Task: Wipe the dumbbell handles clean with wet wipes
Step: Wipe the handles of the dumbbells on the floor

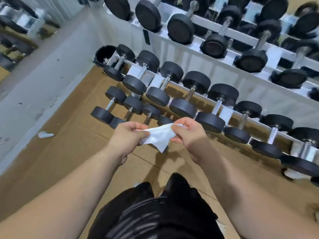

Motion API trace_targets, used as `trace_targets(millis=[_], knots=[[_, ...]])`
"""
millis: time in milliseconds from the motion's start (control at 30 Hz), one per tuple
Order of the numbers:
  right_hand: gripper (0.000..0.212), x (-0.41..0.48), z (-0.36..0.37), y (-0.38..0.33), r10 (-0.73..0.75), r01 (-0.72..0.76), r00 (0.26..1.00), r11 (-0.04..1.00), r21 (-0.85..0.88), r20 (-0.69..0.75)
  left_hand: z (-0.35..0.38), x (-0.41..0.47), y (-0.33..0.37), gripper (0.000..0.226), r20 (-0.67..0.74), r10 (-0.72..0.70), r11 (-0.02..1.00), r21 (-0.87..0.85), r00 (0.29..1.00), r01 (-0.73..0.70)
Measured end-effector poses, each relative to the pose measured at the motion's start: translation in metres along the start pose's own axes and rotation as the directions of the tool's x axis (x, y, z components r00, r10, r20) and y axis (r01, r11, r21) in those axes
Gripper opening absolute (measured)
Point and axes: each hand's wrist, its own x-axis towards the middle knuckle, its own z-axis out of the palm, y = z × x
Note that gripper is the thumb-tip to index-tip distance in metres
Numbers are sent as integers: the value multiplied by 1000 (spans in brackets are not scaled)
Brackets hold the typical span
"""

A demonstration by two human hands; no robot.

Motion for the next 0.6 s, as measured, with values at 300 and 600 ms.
trace_targets(millis=[300,600], knots=[[6,99,18,63,116,-93,986,979,182,-122,9,134,-26,9,90,-18,996,92,996,9],[11,198,74,176,304,-168,898,905,390,-318,37,297,-90,9,294,-42,960,277,955,-43]])
